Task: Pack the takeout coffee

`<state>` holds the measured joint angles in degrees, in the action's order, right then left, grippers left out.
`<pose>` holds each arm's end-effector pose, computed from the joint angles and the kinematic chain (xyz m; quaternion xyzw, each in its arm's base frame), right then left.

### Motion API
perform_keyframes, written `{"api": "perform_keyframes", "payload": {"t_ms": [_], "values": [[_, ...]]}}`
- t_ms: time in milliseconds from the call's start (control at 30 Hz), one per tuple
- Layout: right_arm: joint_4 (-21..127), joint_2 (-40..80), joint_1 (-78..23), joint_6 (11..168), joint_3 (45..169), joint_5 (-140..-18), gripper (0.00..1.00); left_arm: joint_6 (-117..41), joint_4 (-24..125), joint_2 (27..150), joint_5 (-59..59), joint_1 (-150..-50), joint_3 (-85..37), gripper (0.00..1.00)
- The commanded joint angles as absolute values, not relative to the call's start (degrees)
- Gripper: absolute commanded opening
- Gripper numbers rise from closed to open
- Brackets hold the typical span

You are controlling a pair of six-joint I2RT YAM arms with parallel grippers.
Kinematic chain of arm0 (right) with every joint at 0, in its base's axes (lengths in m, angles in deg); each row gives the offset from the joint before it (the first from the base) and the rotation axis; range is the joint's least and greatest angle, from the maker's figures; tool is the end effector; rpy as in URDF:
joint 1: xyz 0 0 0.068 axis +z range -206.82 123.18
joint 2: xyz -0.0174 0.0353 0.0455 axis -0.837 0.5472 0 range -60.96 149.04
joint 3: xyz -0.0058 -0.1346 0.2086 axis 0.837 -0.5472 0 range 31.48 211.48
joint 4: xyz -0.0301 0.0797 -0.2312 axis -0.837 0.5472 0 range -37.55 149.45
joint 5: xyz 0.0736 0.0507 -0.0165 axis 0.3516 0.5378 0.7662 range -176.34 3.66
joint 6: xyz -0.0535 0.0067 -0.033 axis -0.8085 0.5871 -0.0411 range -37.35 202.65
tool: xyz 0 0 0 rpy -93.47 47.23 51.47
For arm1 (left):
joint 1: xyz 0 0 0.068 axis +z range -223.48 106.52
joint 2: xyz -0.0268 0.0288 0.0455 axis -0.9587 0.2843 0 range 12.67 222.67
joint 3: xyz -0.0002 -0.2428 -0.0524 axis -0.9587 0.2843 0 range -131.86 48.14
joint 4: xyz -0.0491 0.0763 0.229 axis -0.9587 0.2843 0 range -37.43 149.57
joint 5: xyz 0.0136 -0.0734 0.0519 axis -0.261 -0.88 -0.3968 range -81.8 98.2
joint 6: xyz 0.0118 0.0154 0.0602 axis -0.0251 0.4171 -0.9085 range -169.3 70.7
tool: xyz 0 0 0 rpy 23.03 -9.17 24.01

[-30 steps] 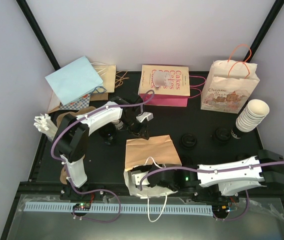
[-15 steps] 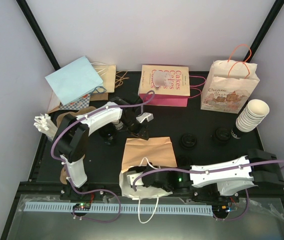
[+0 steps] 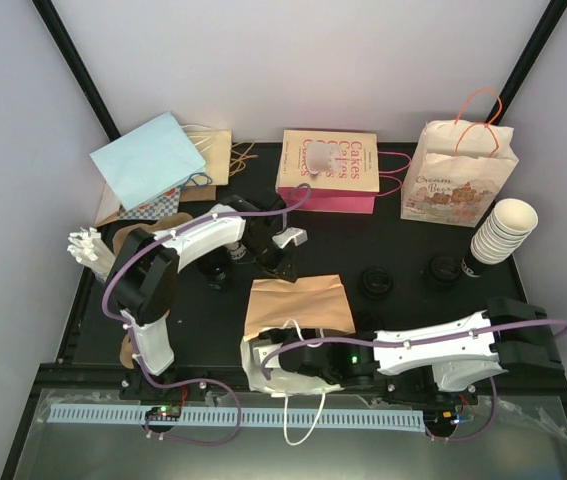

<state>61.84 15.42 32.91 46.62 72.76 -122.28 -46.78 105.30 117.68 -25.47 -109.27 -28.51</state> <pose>0.0297 0.2663 0.1835 -0.7263 0.5061 -0.0876 0.4568 0.2513 -0.2145 0.1751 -0.2947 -0.9079 0.2971 0.0246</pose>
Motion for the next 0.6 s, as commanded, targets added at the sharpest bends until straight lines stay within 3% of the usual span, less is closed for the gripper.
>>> {"api": "perform_keyframes", "payload": {"t_ms": [0,567], "values": [[62.71,17.5,32.27,45.49,71.56,-127.68,0.52,-48.05,109.0,117.83,-28.11,-110.62,-28.19,0.23],[64.72,23.74,32.29,50.47,70.34,-124.07,0.53,-49.17,109.88,118.08,-29.93,-111.33,-27.03,0.21]]}}
